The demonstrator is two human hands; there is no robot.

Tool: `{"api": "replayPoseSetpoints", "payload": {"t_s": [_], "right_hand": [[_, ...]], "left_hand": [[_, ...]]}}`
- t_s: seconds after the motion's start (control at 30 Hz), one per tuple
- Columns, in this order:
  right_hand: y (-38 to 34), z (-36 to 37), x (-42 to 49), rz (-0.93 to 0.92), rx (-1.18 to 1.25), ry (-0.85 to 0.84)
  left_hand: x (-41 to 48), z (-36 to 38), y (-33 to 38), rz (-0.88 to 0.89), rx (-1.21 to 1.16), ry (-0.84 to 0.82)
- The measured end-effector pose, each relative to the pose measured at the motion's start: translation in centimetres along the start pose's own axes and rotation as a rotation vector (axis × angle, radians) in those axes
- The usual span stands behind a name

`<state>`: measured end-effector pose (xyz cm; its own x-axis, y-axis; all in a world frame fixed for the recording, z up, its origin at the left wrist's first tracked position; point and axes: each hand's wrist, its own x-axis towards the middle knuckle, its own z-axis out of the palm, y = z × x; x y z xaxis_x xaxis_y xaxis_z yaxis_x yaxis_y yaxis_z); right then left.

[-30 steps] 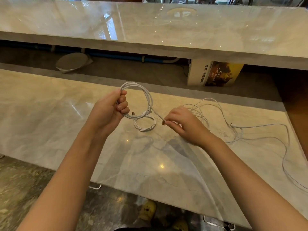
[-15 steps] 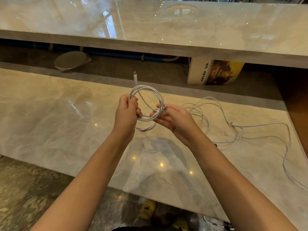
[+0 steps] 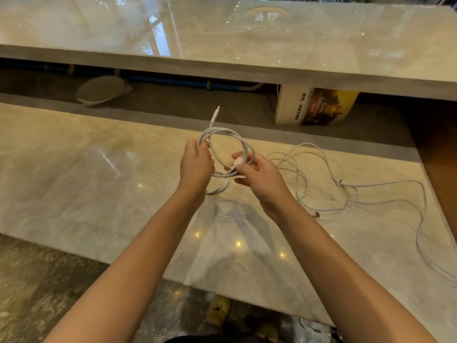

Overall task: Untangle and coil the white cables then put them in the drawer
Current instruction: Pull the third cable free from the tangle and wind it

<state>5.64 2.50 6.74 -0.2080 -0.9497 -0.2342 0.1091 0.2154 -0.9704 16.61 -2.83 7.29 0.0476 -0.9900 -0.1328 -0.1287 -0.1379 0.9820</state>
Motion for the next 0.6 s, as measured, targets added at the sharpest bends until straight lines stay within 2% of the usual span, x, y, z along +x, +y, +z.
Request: {"api": "replayPoseSetpoints", "payload": {"t_s": [0.1,0.23,0.3,0.4,0.6], "right_hand": [[0.1,-0.1,0.4,0.071,0.069,-0.016],[0.5,-0.4,0.8,0.189,0.425,-0.099],[1.1,-0.3,1.1,0.225,0.534,-0.089],[1.8,0.1,1.1,0.236,0.564,-0.055],[2.1,-0.1,1.1,0.264,0.545,-0.055]], "left_hand": [[0.2,-0.1,0.0,-0.113,-0.058,-0.064],[0.4,-0.7,0.4,-0.424,-0.569,-0.246],[0.3,-0.8,0.2,-0.498,-0.685,-0.321],[0.3,-0.7,-0.3,-0.471,-0.693,-0.401],[0.4,-0.5,-0.1,-0.358,-0.573,-0.427]]}}
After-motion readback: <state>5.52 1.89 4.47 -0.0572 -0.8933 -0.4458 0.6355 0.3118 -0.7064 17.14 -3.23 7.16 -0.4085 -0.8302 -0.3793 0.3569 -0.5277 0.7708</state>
